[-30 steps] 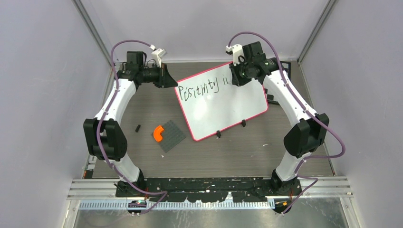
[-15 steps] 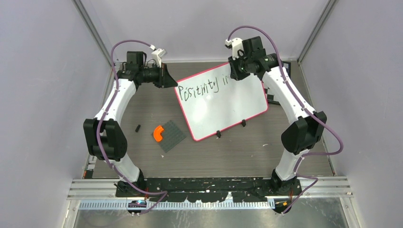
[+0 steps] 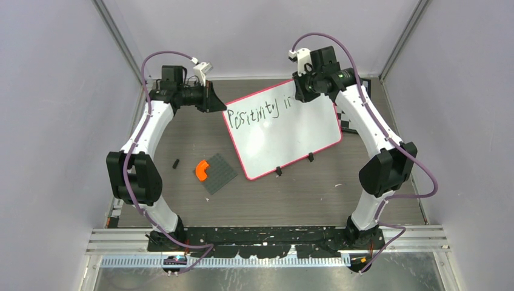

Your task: Write a sentence on the whiteboard

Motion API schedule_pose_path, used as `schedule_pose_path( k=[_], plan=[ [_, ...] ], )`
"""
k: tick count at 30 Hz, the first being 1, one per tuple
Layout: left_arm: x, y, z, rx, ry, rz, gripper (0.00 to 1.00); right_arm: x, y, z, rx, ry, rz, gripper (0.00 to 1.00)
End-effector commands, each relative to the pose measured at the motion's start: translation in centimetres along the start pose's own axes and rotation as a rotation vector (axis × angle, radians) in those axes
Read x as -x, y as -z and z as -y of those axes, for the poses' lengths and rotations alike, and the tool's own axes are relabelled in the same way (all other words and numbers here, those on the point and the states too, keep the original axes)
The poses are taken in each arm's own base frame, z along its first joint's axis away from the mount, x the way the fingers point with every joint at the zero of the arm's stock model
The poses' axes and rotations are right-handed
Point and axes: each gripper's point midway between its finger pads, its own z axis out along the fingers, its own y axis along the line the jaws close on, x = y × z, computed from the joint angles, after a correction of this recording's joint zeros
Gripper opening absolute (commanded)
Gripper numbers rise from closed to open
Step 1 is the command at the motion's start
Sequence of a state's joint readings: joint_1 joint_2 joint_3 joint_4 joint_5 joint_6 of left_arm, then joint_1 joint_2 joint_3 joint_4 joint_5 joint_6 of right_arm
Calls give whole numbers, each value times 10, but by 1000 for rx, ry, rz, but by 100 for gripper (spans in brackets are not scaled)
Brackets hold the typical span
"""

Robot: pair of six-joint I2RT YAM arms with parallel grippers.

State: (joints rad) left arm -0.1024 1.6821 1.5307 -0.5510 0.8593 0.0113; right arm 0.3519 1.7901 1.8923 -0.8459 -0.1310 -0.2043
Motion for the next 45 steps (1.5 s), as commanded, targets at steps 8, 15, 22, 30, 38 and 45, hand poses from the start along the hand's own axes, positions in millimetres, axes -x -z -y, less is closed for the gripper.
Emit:
schedule_pose_path(
  k=[8, 15, 22, 30, 38, 45],
  plan=[
    [-4, -3, 11, -15, -28, -13, 0, -5, 12, 3, -22, -7, 18, 0],
    [-5, -3, 12, -17, -32, -16, 0, -14, 18, -2, -3, -6, 7, 0],
    [-5, -7, 5, -11, -39, -32, 0, -11, 36, -19, 71, 10, 6, 0],
    [8, -12, -11, 23, -91, -51, 0, 2, 60, -12, 114, -42, 64, 0],
    [29, -22, -27, 35, -113, -60, 1, 2, 66, 15, 88, -80, 85, 0],
    [32, -20, -11, -18, -75, -32, 21, 1, 63, 38, 29, -88, 103, 0]
  ],
)
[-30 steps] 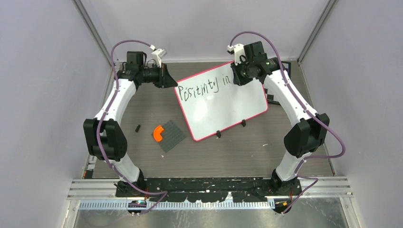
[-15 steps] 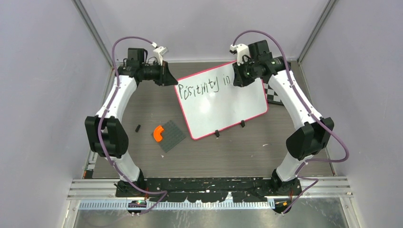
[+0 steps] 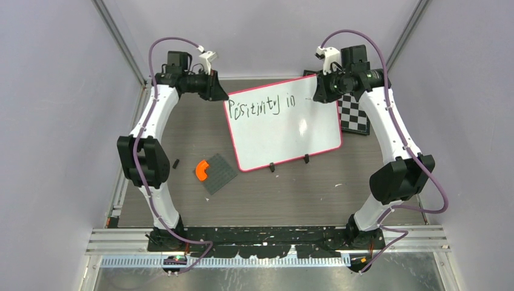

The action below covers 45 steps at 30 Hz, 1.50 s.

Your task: Write a sentence on the whiteboard

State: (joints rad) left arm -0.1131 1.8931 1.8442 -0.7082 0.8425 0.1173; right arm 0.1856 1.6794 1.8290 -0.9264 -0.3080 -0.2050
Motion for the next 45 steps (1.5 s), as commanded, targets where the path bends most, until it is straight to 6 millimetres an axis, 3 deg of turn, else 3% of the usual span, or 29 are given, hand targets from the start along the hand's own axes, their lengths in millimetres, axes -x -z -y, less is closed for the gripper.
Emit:
schedule_pose_path(
  k=[1, 8, 13, 21, 35, 45],
  plan=[
    [3, 3, 18, -28, -1, 19, 24, 27, 18, 2, -22, 35, 105, 0],
    [10, 8, 42, -125, 54, 85, 32, 33, 12, 3, -11, 38, 116, 0],
    [11, 3, 42, -161, 80, 86, 24, 34, 13, 0, 7, 34, 121, 0],
    [14, -2, 25, -166, 79, 80, 0, 29, 13, 9, -36, 66, 101, 0],
    [-4, 1, -11, -163, -19, -5, 0, 23, -1, 12, -26, 87, 78, 0],
    [-10, -4, -14, -182, 10, -11, 0, 20, -13, 6, 6, 73, 65, 0]
  ],
)
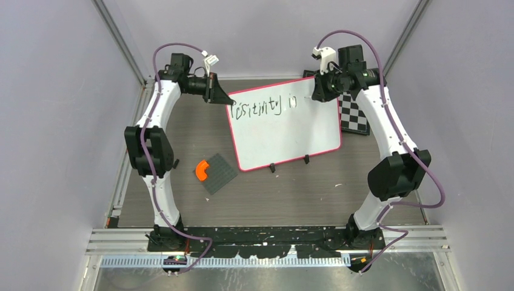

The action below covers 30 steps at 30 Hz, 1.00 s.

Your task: Write a sentence on the whiteboard

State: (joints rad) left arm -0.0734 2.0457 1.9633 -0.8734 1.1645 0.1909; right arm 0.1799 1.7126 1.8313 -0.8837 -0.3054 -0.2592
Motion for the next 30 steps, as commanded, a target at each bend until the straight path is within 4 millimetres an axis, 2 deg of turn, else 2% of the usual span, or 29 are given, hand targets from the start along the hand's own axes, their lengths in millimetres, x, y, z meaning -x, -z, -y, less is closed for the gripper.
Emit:
schedule_pose_path(
  k=[1, 16, 25, 30],
  plan=[
    [6, 11, -27, 124, -103, 2, 0, 17, 0, -5, 17, 21, 60, 0],
    [0, 9, -31, 127, -103, -8, 0, 19, -15, -15, 26, 33, 52, 0],
    [1, 10, -32, 131, -104, -8, 0, 14, -23, -4, -18, 29, 23, 0],
    [0, 10, -33, 140, -106, -12, 0, 16, -20, 5, -68, 39, 23, 0]
  ],
)
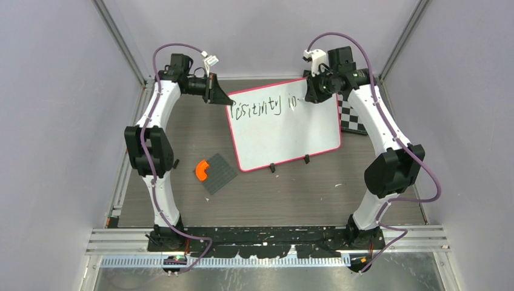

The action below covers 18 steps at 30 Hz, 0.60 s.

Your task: Write a sentence on the whiteboard

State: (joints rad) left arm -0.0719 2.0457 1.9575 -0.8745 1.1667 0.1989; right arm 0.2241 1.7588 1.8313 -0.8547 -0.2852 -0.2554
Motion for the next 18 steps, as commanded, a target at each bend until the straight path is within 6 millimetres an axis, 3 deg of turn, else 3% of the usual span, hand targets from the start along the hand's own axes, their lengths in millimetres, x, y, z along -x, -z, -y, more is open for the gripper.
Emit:
schedule_pose_path(
  k=[1, 11, 18],
  plan=[
    [1, 10, -33, 142, -104, -12, 0, 18, 5, 18, -93, 19, 45, 0],
    [1, 10, -34, 146, -106, -12, 0, 31, 12, 25, -122, 15, 75, 0],
    [0, 9, -34, 144, -104, -13, 0, 33, 6, 11, -65, 17, 70, 0]
  ],
)
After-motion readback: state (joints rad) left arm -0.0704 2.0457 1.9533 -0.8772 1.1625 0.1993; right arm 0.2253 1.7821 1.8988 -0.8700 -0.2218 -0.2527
